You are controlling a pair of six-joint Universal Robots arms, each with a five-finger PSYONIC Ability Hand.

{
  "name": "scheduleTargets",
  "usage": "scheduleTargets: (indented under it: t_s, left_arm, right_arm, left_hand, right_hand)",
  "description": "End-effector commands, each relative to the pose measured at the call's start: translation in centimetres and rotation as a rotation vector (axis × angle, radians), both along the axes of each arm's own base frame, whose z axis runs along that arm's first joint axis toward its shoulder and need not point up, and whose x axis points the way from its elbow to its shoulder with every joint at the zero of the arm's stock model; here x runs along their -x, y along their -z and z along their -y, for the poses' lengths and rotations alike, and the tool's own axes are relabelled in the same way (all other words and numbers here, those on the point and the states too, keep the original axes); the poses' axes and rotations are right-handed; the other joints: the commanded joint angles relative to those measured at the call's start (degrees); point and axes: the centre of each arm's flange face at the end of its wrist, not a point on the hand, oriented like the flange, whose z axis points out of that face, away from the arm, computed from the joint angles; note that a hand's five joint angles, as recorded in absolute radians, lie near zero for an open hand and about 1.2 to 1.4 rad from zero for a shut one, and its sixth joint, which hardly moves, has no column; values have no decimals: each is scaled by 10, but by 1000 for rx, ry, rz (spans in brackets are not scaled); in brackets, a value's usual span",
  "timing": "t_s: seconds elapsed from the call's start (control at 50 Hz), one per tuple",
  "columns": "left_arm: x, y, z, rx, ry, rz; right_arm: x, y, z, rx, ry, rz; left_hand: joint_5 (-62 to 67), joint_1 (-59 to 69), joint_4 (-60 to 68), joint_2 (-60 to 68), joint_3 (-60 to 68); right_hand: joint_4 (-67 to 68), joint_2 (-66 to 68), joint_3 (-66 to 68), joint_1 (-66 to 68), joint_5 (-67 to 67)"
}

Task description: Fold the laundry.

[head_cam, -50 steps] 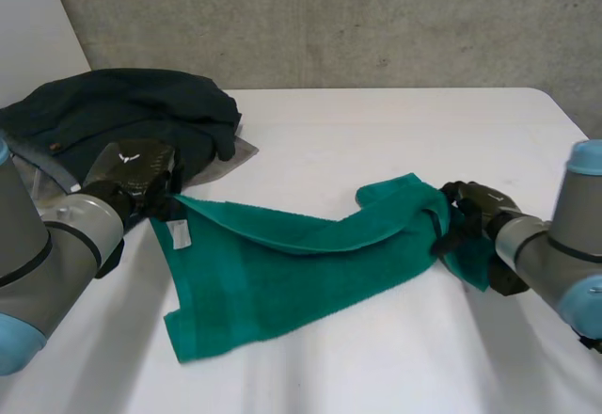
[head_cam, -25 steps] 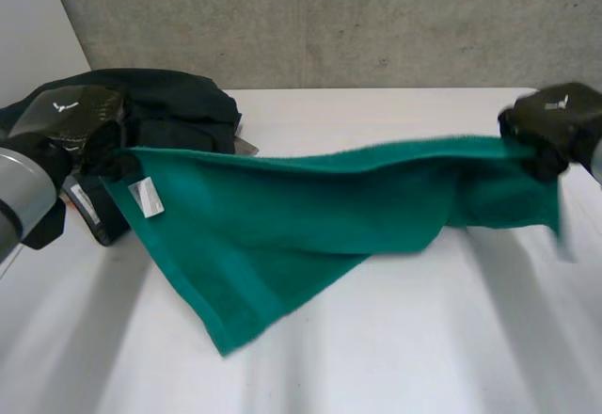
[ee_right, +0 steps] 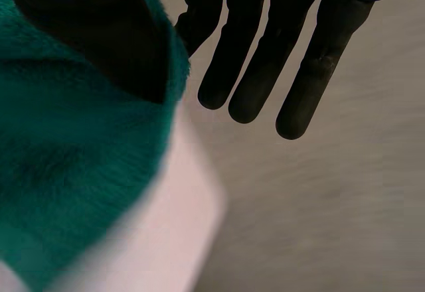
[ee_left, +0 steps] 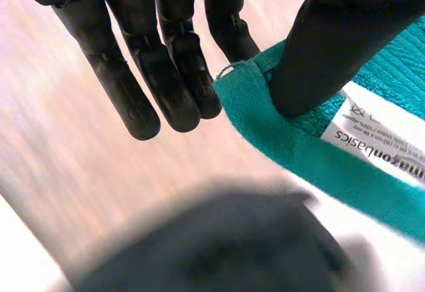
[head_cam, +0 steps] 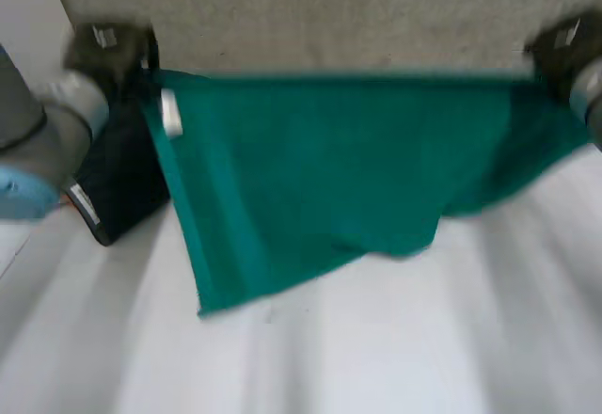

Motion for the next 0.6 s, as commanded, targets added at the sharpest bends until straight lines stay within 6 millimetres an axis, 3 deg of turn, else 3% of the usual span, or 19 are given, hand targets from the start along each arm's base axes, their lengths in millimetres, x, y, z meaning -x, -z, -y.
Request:
scheduleTargets:
  t_s: [0.02, 0.06, 0.12, 0.3, 0.32, 0.38, 0.46, 0.54, 0.6]
  left_arm:
    - [-6, -132, 23, 533, 44, -347]
    - [-8, -139, 23, 557, 54, -390]
    - [-7, -134, 22, 510, 71, -395]
    - [-7, -58, 18, 236, 28, -298]
    - [-7, -42, 15, 189, 23, -276]
    - [-6, -16, 8, 121, 19, -241]
    - [4, 36, -12, -11, 56, -161]
    - [8, 76, -31, -122, 89, -83]
    - [8, 94, -42, -171, 100, -32]
  right_arm:
    - [-1, -116, 18, 654, -114, 484]
    - [1, -121, 17, 712, -136, 497]
    - [-3, -113, 16, 698, -173, 479]
    - [1, -62, 32, 518, -177, 435]
    - [6, -46, 37, 461, -164, 427]
    - [10, -16, 43, 358, -157, 411]
    - [15, 47, 43, 126, -166, 380]
    - [19, 87, 34, -28, -175, 337]
    - [21, 104, 25, -110, -178, 306]
  left_hand:
    - [136, 134, 111, 113, 116]
    - [136, 134, 111, 113, 116]
    - [136, 134, 111, 113, 116]
    - [136, 134, 111, 113, 116]
    - [136, 134, 111, 113, 116]
    - [136, 134, 111, 113, 116]
    - [136, 134, 111, 113, 116]
    - [136, 134, 111, 113, 116]
    - [136, 134, 111, 113, 116]
  right_hand:
    - [115, 124, 119, 161, 116]
    - [115, 124, 119, 161, 116]
    - [115, 124, 119, 161, 116]
    - [115, 124, 119, 161, 116]
    - [115, 124, 119, 161, 116]
    - [115, 124, 119, 161, 116]
    - [115, 124, 119, 161, 116]
    - [115, 124, 119, 161, 116]
    - [115, 124, 119, 161, 116]
